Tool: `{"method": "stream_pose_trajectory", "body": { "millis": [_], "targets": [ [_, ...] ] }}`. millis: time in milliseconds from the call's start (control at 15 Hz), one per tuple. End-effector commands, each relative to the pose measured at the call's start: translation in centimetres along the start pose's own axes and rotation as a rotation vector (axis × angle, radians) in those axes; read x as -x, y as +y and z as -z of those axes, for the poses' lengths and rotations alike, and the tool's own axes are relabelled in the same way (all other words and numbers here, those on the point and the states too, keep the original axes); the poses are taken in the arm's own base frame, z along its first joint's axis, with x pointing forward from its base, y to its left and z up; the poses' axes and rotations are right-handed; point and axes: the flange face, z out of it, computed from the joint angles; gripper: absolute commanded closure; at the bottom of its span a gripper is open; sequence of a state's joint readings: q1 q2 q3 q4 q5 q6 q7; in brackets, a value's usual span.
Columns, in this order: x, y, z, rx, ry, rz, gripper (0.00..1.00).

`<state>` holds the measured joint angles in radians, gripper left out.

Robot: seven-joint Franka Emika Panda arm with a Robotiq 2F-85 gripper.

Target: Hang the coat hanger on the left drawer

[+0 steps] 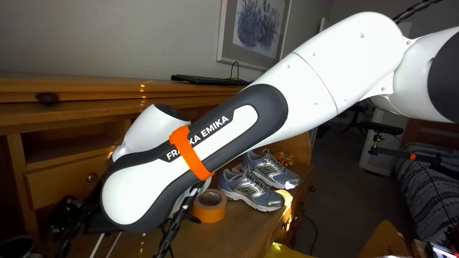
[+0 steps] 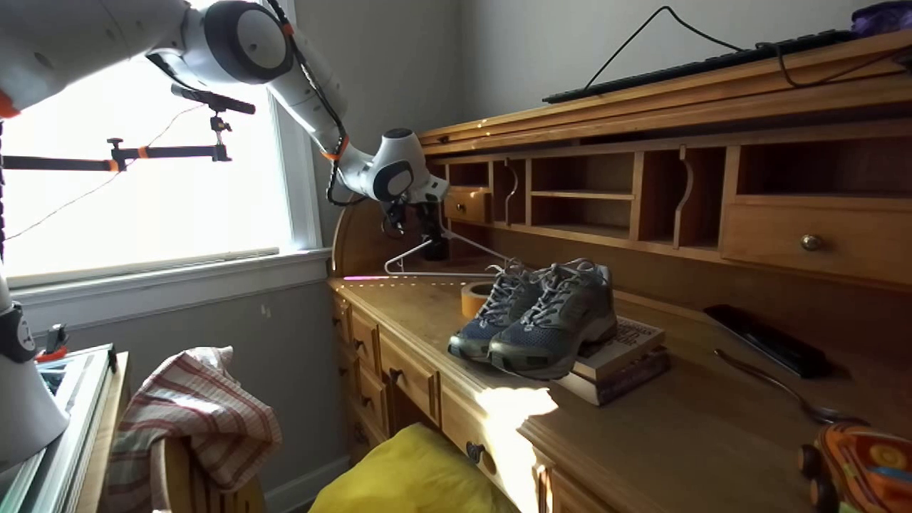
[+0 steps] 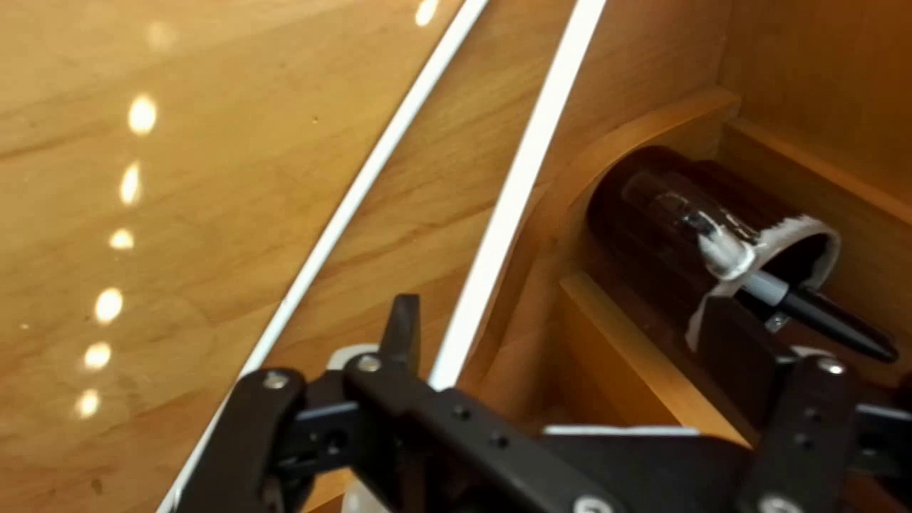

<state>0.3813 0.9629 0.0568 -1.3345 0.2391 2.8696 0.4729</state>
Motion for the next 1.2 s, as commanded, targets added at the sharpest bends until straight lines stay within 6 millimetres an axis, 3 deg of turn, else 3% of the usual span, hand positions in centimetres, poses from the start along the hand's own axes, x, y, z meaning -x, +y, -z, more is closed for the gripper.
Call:
{"method": "stream_pose_trajectory", "body": {
  "millis": [0, 400, 1133],
  "targets": [
    [-0.6, -1.2, -0.2, 0.018, 0.018, 0.055, 0.0],
    [-1.5, -2.6, -0.1, 0.018, 0.063, 0.091, 0.0],
    [-2.3, -3.2, -1.3, 0.045, 0.096, 0.065, 0.0]
  ]
}}
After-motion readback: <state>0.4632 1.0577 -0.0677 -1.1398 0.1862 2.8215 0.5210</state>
